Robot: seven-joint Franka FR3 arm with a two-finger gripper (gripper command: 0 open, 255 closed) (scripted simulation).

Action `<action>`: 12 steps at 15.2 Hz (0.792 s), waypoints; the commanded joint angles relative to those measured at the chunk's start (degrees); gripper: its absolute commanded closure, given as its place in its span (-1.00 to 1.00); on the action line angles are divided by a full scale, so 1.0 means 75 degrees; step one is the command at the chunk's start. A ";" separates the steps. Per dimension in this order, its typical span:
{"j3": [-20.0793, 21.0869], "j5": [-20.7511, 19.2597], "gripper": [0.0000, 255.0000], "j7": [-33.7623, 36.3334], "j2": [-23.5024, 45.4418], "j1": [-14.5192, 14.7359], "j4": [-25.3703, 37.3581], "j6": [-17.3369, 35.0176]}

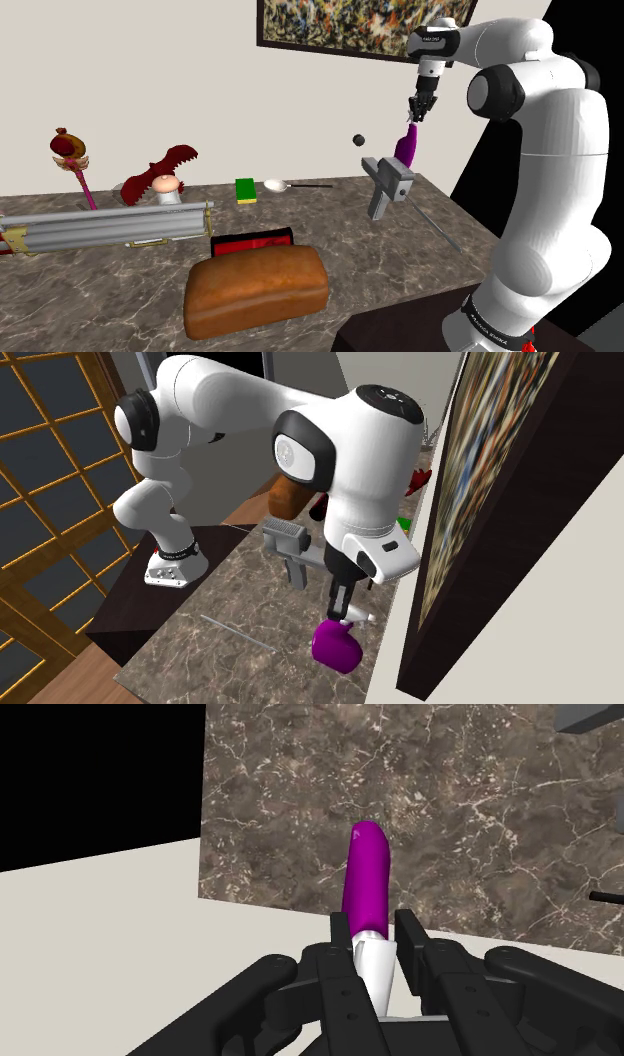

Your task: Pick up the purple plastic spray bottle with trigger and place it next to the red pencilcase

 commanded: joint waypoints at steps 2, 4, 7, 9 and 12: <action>0.0001 0.0039 1.00 -0.0014 0.0103 -0.0074 0.0487 -0.0387; 0.0000 0.0072 1.00 -0.0030 0.0186 -0.0134 0.0826 -0.0643; 0.0003 0.0138 1.00 -0.0056 0.0348 -0.0246 0.1399 -0.1055; 0.0006 0.0044 1.00 0.0083 0.0101 -0.0053 0.1144 -0.1043; 0.0049 -0.0243 1.00 0.0543 -0.0617 0.0518 0.0333 -0.0936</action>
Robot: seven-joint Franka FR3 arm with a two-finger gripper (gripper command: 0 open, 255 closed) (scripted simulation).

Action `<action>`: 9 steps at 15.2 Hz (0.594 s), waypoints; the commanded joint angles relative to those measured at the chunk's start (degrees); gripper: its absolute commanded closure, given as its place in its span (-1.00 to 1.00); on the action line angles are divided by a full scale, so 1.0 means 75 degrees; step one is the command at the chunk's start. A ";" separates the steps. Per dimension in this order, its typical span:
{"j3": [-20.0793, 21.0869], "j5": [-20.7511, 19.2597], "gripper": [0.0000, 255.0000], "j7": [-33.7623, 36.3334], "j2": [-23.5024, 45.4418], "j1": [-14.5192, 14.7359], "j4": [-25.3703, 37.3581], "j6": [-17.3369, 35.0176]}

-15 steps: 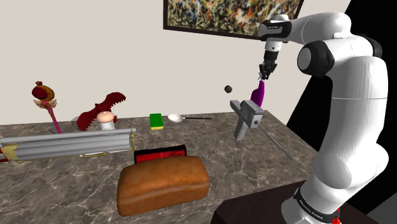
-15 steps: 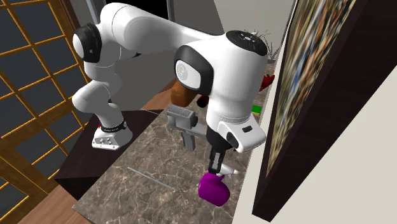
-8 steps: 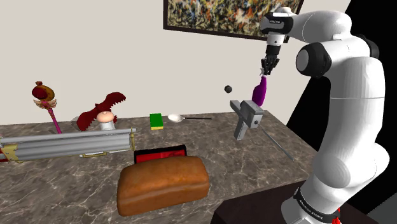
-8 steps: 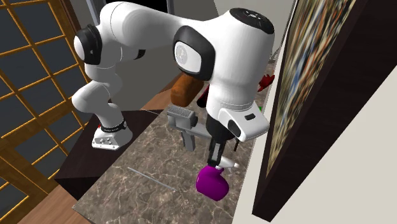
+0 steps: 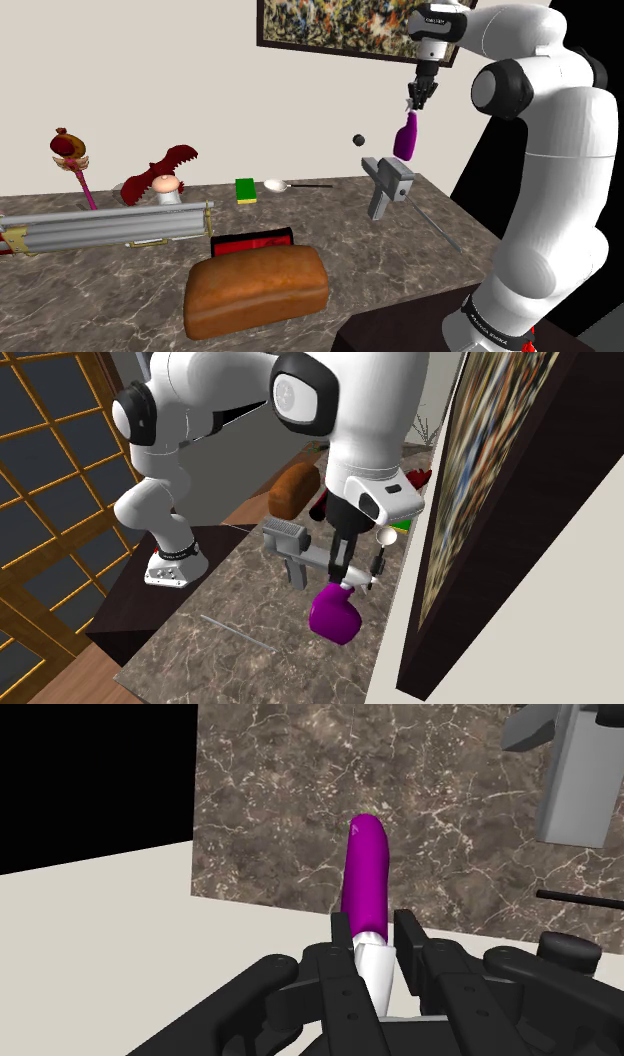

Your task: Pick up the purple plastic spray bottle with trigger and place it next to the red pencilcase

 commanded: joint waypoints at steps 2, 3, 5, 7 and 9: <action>0.0077 -0.0277 1.00 0.0485 -0.0676 0.0524 -0.0672 0.0027; 0.0120 -0.0358 1.00 0.0657 -0.0870 0.0680 -0.0853 0.0020; 0.0216 -0.0504 1.00 0.1006 -0.1228 0.0979 -0.1164 -0.0016; 0.0335 -0.0631 1.00 0.1364 -0.1549 0.1251 -0.1415 -0.0078; 0.0469 -0.0736 1.00 0.1725 -0.1833 0.1505 -0.1611 -0.0162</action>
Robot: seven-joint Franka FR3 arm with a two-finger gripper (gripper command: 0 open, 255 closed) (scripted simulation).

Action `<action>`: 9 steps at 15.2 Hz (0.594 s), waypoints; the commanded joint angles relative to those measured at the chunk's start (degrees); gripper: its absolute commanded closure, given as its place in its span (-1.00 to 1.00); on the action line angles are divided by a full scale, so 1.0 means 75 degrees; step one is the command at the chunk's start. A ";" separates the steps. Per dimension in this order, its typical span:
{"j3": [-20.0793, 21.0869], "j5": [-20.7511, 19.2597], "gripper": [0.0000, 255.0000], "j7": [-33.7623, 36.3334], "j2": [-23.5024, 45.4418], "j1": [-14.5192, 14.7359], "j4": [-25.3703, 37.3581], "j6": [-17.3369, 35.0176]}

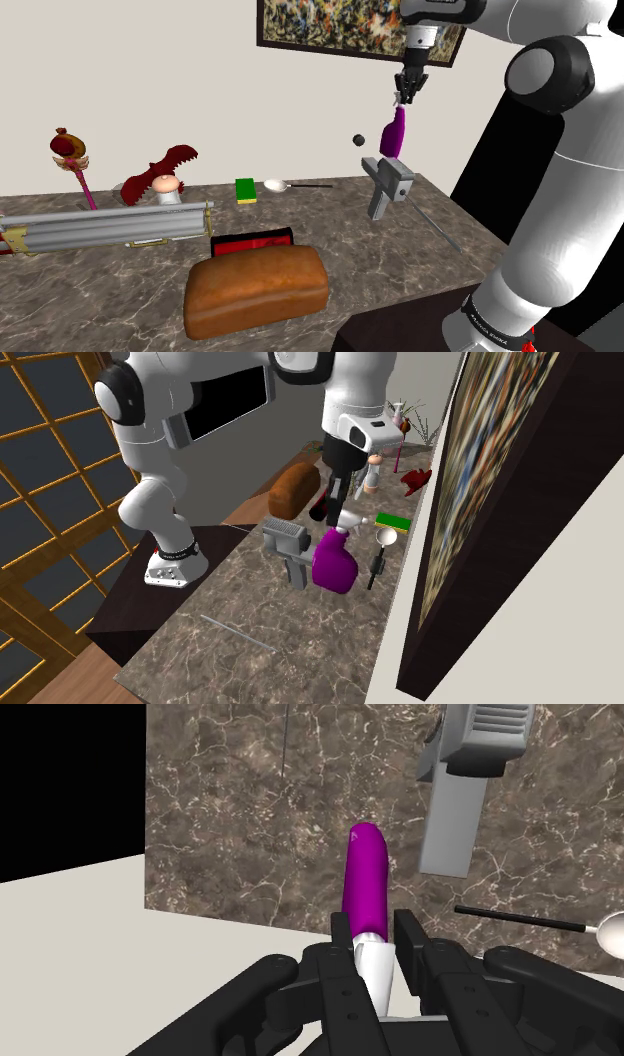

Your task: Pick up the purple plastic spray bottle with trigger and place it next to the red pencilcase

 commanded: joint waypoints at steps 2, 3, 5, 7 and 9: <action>0.0217 -0.0133 1.00 0.0573 -0.0381 0.0375 -0.0187 -0.0194; 0.0294 -0.0167 1.00 0.0756 -0.0491 0.0488 -0.0241 -0.0251; 0.0455 -0.0218 1.00 0.1120 -0.0682 0.0706 -0.0315 -0.0375; 0.0622 -0.0251 1.00 0.1484 -0.0837 0.0913 -0.0343 -0.0511; 0.0792 -0.0266 1.00 0.1847 -0.0955 0.1114 -0.0327 -0.0657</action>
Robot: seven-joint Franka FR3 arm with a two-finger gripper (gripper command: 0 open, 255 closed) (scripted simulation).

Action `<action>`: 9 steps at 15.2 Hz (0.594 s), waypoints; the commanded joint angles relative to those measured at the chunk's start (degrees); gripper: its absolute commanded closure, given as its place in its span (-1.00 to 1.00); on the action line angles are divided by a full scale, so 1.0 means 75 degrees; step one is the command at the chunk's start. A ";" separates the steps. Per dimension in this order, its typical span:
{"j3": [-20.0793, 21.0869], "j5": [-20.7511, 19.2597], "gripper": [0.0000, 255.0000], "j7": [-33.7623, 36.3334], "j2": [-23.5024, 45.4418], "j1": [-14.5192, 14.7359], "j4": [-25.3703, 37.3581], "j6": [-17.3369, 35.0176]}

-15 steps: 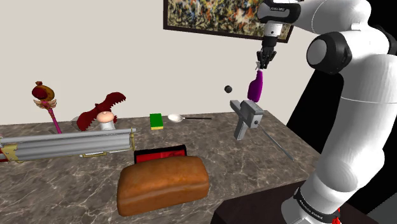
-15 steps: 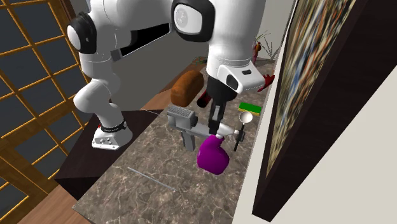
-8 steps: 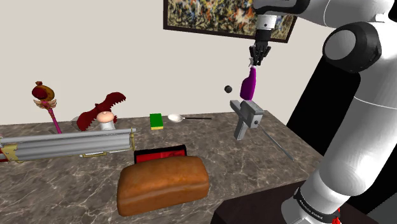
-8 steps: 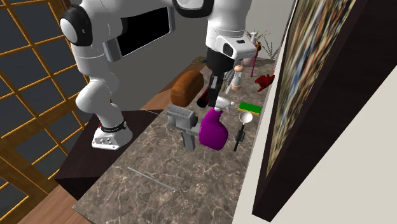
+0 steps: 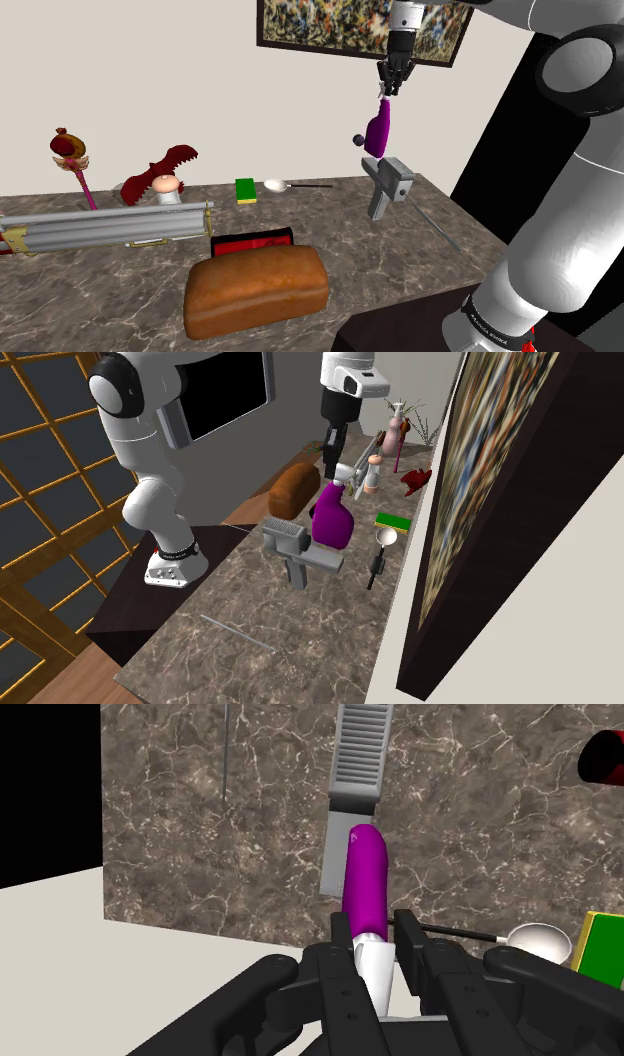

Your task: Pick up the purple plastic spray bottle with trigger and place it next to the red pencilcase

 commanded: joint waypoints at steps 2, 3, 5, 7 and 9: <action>0.0247 -0.0011 1.00 0.0532 -0.0141 0.0282 0.0035 -0.0197; 0.0333 -0.0005 1.00 0.0712 -0.0167 0.0378 0.0082 -0.0278; 0.0505 0.0015 1.00 0.1071 -0.0192 0.0567 0.0211 -0.0446; 0.0677 0.0045 1.00 0.1429 -0.0179 0.0751 0.0387 -0.0622; 0.0844 0.0084 1.00 0.1785 -0.0126 0.0936 0.0613 -0.0809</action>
